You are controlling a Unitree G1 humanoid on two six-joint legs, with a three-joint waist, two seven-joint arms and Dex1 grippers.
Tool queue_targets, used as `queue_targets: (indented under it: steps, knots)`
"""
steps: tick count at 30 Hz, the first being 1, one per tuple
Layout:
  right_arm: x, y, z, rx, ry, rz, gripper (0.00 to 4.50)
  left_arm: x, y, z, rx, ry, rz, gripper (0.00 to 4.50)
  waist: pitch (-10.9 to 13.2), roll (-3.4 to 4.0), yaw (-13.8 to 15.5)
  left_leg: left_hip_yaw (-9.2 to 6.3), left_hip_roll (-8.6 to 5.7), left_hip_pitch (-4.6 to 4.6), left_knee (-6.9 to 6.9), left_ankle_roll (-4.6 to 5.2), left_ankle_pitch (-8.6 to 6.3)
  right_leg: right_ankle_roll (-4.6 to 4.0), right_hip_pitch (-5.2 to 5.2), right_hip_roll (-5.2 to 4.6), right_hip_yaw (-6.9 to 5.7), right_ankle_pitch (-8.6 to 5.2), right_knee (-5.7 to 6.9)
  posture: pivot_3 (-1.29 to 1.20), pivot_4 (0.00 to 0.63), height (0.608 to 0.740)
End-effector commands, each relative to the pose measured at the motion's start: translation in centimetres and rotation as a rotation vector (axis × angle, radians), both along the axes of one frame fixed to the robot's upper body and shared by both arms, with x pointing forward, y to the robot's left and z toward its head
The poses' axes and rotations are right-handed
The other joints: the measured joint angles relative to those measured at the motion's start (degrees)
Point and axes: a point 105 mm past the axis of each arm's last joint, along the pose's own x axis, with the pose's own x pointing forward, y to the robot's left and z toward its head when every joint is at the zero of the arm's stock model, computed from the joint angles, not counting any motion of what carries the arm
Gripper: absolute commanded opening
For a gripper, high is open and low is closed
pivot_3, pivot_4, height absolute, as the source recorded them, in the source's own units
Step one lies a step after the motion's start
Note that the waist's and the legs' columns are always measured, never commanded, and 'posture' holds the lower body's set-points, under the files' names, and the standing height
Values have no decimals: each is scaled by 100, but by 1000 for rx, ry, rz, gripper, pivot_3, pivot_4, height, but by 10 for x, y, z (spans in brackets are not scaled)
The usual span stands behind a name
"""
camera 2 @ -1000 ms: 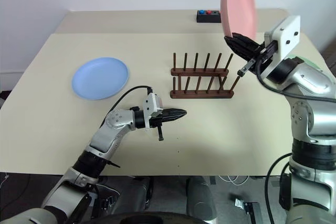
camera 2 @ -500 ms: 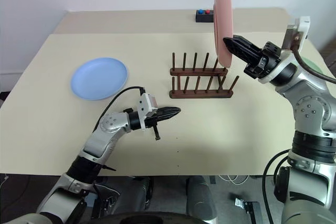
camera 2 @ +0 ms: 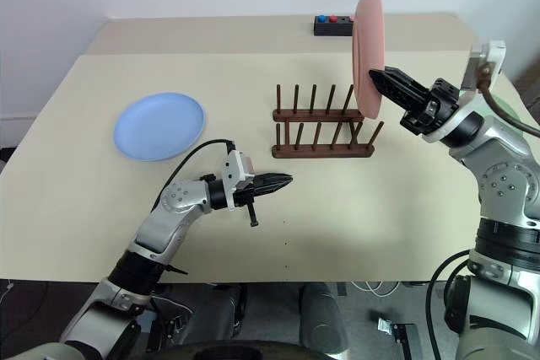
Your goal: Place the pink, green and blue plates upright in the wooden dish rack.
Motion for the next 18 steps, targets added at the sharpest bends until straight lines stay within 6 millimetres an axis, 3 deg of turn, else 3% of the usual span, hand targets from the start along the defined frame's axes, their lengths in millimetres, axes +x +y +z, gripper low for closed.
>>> queue_targets:
  steps: [1, 18]
  knots:
    - [-6, -12, 9, 19, -19, -6, 55, -2, -4, 11, -19, -34, -24, 0, 0, 0, 3, 0, 0, 0, 0, 0, 0, 0, 0, 0, 0, 0, 0, 0, 150, 740]
    - [7, -26, -13, 74, 101, -54, 55, -4, -5, 9, -18, -20, -27, 0, -1, 1, 0, 0, 0, 0, 3, 0, 0, 0, 2, 0, 0, 0, 1, 0, 150, 740]
